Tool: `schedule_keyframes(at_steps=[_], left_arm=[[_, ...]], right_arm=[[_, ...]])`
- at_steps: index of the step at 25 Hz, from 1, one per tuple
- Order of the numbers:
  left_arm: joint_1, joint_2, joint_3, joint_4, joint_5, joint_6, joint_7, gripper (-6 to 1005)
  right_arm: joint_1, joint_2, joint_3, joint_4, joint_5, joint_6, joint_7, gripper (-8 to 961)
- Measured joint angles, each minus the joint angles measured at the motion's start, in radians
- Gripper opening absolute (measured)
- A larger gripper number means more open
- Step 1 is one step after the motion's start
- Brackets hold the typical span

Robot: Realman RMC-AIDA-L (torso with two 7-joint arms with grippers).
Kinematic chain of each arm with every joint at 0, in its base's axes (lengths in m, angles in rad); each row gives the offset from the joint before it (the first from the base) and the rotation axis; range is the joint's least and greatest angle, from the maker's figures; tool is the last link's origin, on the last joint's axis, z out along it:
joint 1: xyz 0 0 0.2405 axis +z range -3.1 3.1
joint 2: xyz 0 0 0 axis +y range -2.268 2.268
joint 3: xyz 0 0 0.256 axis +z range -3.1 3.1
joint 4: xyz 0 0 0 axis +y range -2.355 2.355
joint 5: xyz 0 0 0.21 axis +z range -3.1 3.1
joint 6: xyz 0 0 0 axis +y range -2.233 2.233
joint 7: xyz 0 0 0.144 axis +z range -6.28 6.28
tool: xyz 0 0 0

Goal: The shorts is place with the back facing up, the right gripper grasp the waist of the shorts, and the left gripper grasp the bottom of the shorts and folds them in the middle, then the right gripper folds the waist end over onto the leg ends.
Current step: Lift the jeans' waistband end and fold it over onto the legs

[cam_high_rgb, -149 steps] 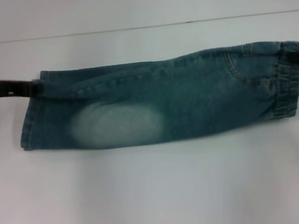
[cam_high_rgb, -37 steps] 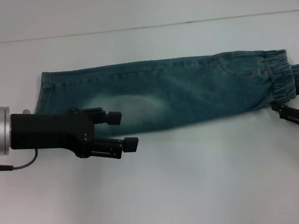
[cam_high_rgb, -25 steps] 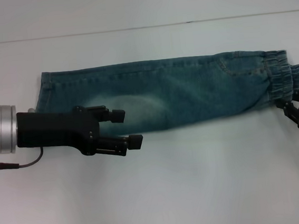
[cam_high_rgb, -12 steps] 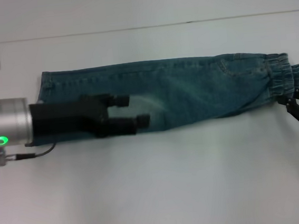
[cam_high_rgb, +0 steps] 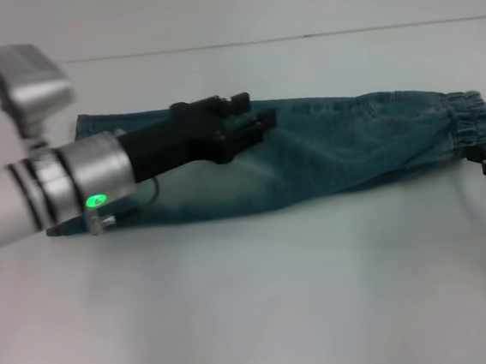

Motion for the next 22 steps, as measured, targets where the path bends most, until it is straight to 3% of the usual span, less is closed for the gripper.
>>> schedule_keyframes(at_steps=[6,11,13,22], left_arm=[[-0.100,0.000,0.289,-0.156,-0.206,-0.303,0.106,409],[-0.107,0.000,0.536,-0.153,-0.396,-0.475,0.117,210],[-0.102,0.000,0.577,-0.149,-0.431,-0.510,0.117,131],[-0.065,0.000,0.693,-0.141,-0.493,-0.557,0.118,9]], right_arm=[[0.004,0.003,0.002,-0.048,0.008,-0.070,0.024,133],[0.014,0.005,-0.007,-0.108,0.019,-0.138,0.057,131],[0.019,0.004,-0.008,-0.128,0.035,-0.175,0.066,131],[0.086,-0.003,-0.035,-0.244,0.062,-0.227,0.163,132]])
